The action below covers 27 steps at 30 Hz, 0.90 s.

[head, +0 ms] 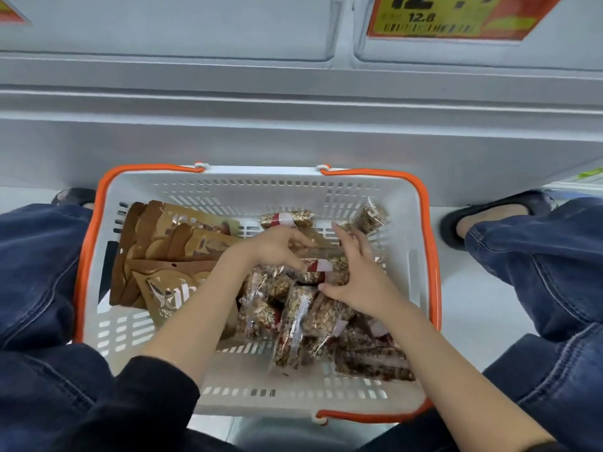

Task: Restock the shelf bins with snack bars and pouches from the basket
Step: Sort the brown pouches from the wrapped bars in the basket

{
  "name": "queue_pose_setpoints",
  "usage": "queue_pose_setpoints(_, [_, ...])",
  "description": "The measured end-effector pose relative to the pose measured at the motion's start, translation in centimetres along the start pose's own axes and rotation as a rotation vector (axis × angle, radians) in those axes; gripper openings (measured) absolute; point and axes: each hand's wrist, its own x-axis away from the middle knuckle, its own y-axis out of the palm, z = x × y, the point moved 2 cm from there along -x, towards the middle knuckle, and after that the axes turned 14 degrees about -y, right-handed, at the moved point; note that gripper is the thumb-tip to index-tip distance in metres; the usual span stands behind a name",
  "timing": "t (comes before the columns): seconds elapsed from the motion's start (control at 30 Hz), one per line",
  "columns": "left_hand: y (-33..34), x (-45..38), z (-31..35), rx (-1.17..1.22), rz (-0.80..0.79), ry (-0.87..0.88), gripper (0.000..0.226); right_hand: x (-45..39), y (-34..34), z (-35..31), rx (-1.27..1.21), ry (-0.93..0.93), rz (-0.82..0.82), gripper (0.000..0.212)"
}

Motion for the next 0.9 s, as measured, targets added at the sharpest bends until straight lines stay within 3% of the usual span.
queue_pose_setpoints(0.07, [0.1, 1.6, -0.2, -0.11, -0.186, -0.02, 0.05, -0.7, 0.0, 0.2, 0.076, 0.007, -0.116, 0.089])
queue_pose_setpoints(0.17, [0.0, 2.0, -0.4, -0.119, -0.304, -0.013, 0.042, -1.2, 0.4, 0.4, 0.163, 0.074, -0.252, 0.068])
queue_pose_setpoints(0.23, [-0.3, 1.2, 0.1, 0.026, -0.195, 0.028, 0.035, -1.0, 0.5, 0.3, 0.128, 0.094, -0.263, 0.065])
queue_pose_setpoints(0.3, [-0.5, -0.7, 0.7, 0.138, 0.072, 0.094, 0.025, -0.4, 0.6, 0.1, 0.124, 0.076, -0.272, 0.066])
queue_pose_setpoints(0.37, [-0.2, -2.8, 1.4, 0.011, 0.223, 0.132, 0.038, 0.0, 0.7, 0.0, 0.138, 0.051, -0.254, 0.066])
queue_pose_setpoints(0.53, [1.8, -7.8, 2.1, -0.427, 0.18, 0.122, 0.068, 0.0, 1.3, 0.5, 0.082, 0.032, -0.223, 0.066])
queue_pose_setpoints(0.63, [3.1, -9.6, 1.4, -0.618, 0.171, 0.102, 0.076, -0.4, 1.4, 0.7, 0.086, 0.023, -0.228, 0.055])
queue_pose_setpoints(0.9, [3.3, -9.6, 2.2, -0.934, 0.32, 0.204, 0.051, -0.9, 1.5, 0.4, 0.089, 0.061, -0.238, 0.055])
